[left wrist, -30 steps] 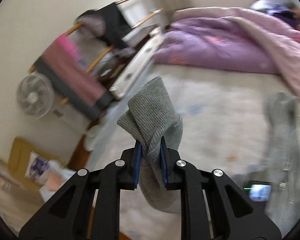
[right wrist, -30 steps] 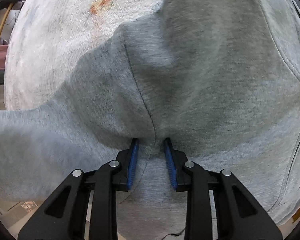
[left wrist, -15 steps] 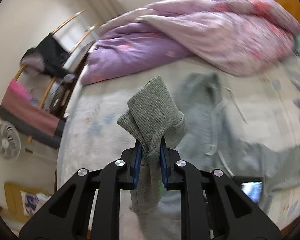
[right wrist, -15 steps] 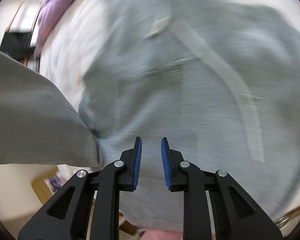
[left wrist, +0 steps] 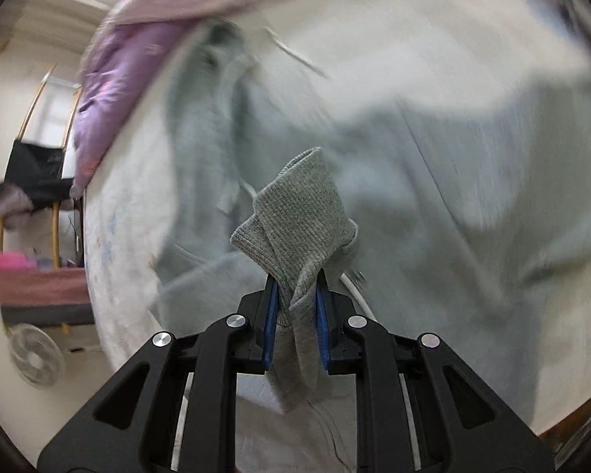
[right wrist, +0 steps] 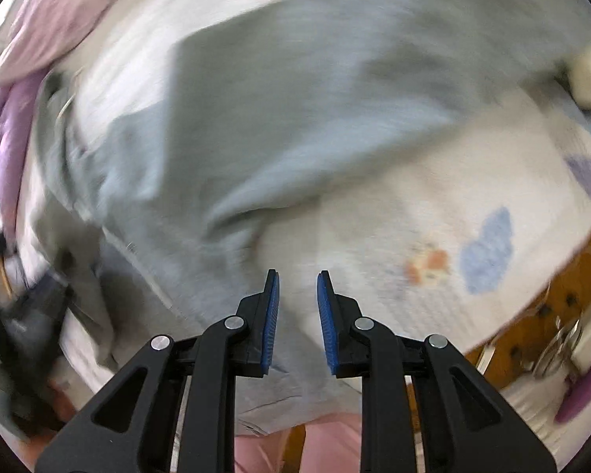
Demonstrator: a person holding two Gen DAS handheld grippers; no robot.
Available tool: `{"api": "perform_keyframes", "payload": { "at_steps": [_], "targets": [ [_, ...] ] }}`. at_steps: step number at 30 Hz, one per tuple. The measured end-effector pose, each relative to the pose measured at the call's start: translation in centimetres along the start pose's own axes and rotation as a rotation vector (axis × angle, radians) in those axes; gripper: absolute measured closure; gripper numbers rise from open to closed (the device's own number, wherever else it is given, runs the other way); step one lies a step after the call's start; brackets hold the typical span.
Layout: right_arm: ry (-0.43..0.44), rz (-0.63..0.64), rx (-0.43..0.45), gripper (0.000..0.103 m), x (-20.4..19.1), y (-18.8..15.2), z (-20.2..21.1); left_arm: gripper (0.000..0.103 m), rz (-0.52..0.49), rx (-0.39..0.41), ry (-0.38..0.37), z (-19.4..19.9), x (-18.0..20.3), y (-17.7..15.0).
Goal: Fold large clothes
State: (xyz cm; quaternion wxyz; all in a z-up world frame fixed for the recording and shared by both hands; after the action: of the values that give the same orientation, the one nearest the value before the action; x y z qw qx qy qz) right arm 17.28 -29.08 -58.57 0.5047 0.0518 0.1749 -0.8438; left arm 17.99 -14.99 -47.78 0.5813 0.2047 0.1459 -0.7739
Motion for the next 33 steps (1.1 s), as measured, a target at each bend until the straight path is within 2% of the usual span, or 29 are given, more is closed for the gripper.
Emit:
{"api": "perform_keyframes", "payload": {
  "at_steps": [1,2,3,4,5,6,9,10,12,15,17,18,20,22,23,24,25,26,27,28,31,33],
  "targets": [
    [0.018,-0.043,-0.008,0.084,0.7,0.1,0.0,0.075,-0.050,-0.039,-0.034,-1.0,1.8,-0.7],
    [0.026,-0.064,-0.012,0.082,1.2,0.3,0.1,0.056,-0.090,-0.073,-0.057,-1.6,3.0,-1.4],
    [0.022,-0.084,-0.016,0.080,1.4,0.5,0.1,0.045,-0.104,-0.089,-0.060,-1.6,3.0,-2.1],
    [0.006,-0.092,-0.027,0.065,1.7,0.6,0.1,0.035,-0.099,-0.082,-0.068,-1.3,2.8,-2.5],
    [-0.014,-0.097,-0.039,0.049,1.7,0.7,0.2,0.031,-0.066,-0.052,-0.107,-0.4,2.1,-3.0],
    [-0.013,-0.092,-0.032,0.045,1.2,0.8,0.2,0.028,-0.045,-0.046,-0.134,-0.1,1.4,-3.2],
    [-0.040,0.011,-0.012,0.033,-2.2,1.3,0.1,0.025,0.091,-0.061,-0.330,0.7,-2.2,-4.9],
    [-0.051,0.039,-0.013,0.030,-2.5,1.3,0.3,0.023,0.144,-0.070,-0.367,0.5,-3.6,-5.6],
    [-0.036,0.106,-0.015,0.027,-5.4,1.1,0.2,0.022,0.258,-0.102,-0.397,-0.6,-6.9,-7.3],
    [0.004,0.165,-0.057,0.022,-9.2,0.3,-0.6,0.022,0.441,-0.195,-0.409,-4.3,-12.4,-11.1],
    [0.015,0.196,-0.073,0.021,-12.1,0.2,-1.7,0.023,0.551,-0.269,-0.400,-7.2,-15.5,-13.8],
    [0.015,0.214,-0.083,0.021,-13.5,0.3,-2.3,0.024,0.642,-0.326,-0.405,-9.3,-17.4,-15.9],
    [-0.002,0.251,-0.100,0.021,-16.1,0.3,-3.4,0.030,0.764,-0.373,-0.428,-11.6,-20.2,-18.1],
    [0.002,0.275,-0.086,0.021,-18.1,0.6,-4.5,0.032,0.908,-0.440,-0.452,-14.3,-22.4,-20.5],
    [-0.032,0.286,-0.092,0.023,-18.8,0.7,-5.6,0.042,0.977,-0.474,-0.454,-15.6,-23.4,-21.6],
    [-0.093,0.302,-0.109,0.029,-18.8,0.6,-6.5,0.050,1.004,-0.482,-0.454,-16.3,-24.0,-22.1],
    [-0.146,0.317,-0.116,0.050,-18.8,0.4,-7.2,0.065,1.017,-0.484,-0.444,-17.1,-24.5,-22.5],
    [-0.195,0.328,-0.115,0.060,-18.3,0.0,-7.3,0.080,0.999,-0.501,-0.411,-17.9,-24.8,-23.0],
    [-0.224,0.331,-0.110,0.061,-17.4,-0.4,-7.3,0.086,0.973,-0.527,-0.376,-18.4,-24.8,-23.5],
    [-0.260,0.325,-0.106,0.061,-15.7,-0.9,-7.2,0.087,0.937,-0.560,-0.341,-19.0,-24.5,-24.2],
    [-0.418,0.274,-0.117,0.061,-8.5,-1.8,-6.7,0.087,0.888,-0.645,-0.307,-20.4,-22.8,-26.5],
    [-0.451,0.230,-0.133,0.061,-5.1,-2.1,-6.2,0.087,0.859,-0.693,-0.289,-20.5,-21.9,-27.9]
  ]
}}
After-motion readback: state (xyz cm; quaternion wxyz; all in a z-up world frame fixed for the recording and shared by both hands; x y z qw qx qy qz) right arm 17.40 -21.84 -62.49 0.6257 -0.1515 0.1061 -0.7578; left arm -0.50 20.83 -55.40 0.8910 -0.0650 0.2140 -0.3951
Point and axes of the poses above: each gripper's, at about its wrist camera, not at the fingertips, and z roughly against the way its jaws point, x to its right, y to its top, the point moved 8 cm from there along -z, roughly the way its jaws point, and after that the axes turned 1 degree about -z, right-handed, at the moved point
